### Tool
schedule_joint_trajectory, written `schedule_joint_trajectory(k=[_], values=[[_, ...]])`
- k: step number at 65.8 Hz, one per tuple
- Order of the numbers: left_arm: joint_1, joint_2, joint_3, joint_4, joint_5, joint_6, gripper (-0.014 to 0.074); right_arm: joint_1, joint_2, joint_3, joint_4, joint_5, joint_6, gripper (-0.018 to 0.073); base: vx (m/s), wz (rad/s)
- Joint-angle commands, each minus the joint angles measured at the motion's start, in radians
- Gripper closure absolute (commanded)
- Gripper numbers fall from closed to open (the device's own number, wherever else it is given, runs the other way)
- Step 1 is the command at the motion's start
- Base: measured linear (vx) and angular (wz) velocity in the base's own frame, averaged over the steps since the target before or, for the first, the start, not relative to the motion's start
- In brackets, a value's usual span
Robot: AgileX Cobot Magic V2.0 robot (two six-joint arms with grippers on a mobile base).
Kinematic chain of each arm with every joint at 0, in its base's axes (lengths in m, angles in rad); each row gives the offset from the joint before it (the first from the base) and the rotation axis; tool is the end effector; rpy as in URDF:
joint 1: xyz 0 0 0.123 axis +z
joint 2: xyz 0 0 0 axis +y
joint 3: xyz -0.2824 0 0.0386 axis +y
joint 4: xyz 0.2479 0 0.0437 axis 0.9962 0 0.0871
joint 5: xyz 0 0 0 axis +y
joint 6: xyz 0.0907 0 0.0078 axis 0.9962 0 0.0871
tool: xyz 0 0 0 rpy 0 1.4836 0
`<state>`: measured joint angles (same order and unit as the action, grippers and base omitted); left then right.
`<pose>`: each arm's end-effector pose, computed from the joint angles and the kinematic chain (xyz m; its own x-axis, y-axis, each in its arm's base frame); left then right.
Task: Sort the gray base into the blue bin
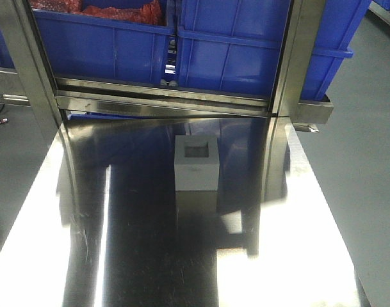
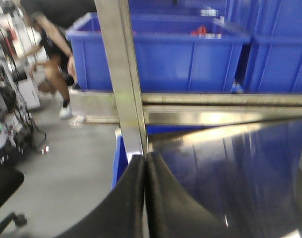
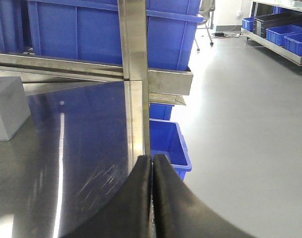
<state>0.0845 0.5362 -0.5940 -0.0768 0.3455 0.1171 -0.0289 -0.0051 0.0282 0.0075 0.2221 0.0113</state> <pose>0.1109 0.0070 0.3402 -0.2000 0.0280 -0.9794 -0.0501 0.9980 0.0388 0.0561 -0.0015 0.1837 -0.1567 0.0232 -0.9874 0.0302 0.9994 0.0186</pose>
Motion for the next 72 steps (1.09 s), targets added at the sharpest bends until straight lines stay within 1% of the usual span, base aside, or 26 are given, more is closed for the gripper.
schedule_joint_trajectory(k=[1,8,20,27,30,34,35,38,39,40,41,42,45,47,60,66,72], values=[[-0.001,0.091,-0.076,-0.004,-0.059,0.001,0.0603,-0.003,0.018,0.002,-0.008,-0.072,-0.011,0.0564,0.00,0.00],[-0.001,0.127,-0.077,-0.004,-0.079,0.001,0.0603,-0.003,0.018,0.002,-0.008,-0.072,-0.011,0.0564,0.00,0.00],[-0.001,0.127,-0.074,-0.004,-0.083,0.001,0.0591,-0.003,0.018,0.002,-0.008,-0.072,-0.011,0.0564,0.00,0.00],[-0.001,0.127,-0.074,-0.004,-0.092,0.001,0.0512,-0.003,0.018,0.002,-0.008,-0.072,-0.011,0.0564,0.00,0.00],[-0.001,0.127,-0.074,-0.004,-0.092,0.001,0.0444,-0.003,0.018,0.002,-0.008,-0.072,-0.011,0.0564,0.00,0.00],[-0.001,0.127,-0.074,-0.004,-0.092,0.001,0.0320,-0.003,0.018,0.002,-0.008,-0.072,-0.011,0.0564,0.00,0.00],[-0.001,0.127,-0.074,-0.004,-0.092,0.001,0.0272,-0.003,0.018,0.002,-0.008,-0.072,-0.011,0.0564,0.00,0.00],[-0.001,0.127,-0.074,-0.004,-0.092,-0.002,0.0169,-0.003,0.018,0.002,-0.008,-0.072,-0.011,0.0564,0.00,0.00],[-0.001,0.127,-0.074,-0.004,-0.092,-0.002,0.0116,-0.003,0.018,0.002,-0.008,-0.072,-0.011,0.0564,0.00,0.00],[-0.001,0.127,-0.074,-0.004,-0.092,-0.002,0.0099,-0.003,0.018,0.002,-0.008,-0.072,-0.011,0.0564,0.00,0.00],[-0.001,0.127,-0.074,-0.004,-0.092,-0.002,0.0030,-0.003,0.018,0.002,-0.008,-0.072,-0.011,0.0564,0.00,0.00],[-0.001,0.127,-0.074,-0.004,-0.093,-0.002,0.0014,-0.003,0.018,0.002,-0.008,-0.072,-0.011,0.0564,0.00,0.00],[-0.001,0.127,-0.074,-0.004,-0.093,-0.002,-0.0104,-0.003,0.018,0.002,-0.008,-0.072,-0.011,0.0564,0.00,0.00],[-0.001,0.127,-0.074,-0.005,-0.093,-0.002,-0.0139,-0.003,0.018,0.002,-0.008,-0.072,-0.011,0.0564,0.00,0.00],[-0.001,0.127,-0.074,-0.005,-0.092,-0.003,-0.0111,-0.003,0.018,0.002,-0.008,-0.072,-0.011,0.0564,0.00,0.00],[-0.001,0.127,-0.075,-0.066,-0.078,-0.001,-0.0076,-0.003,0.018,0.002,-0.008,-0.072,-0.011,0.0564,0.00,0.00],[-0.001,0.143,-0.099,-0.111,-0.046,0.061,-0.0034,-0.003,0.018,0.002,-0.008,-0.072,-0.011,0.0564,0.00,0.00]])
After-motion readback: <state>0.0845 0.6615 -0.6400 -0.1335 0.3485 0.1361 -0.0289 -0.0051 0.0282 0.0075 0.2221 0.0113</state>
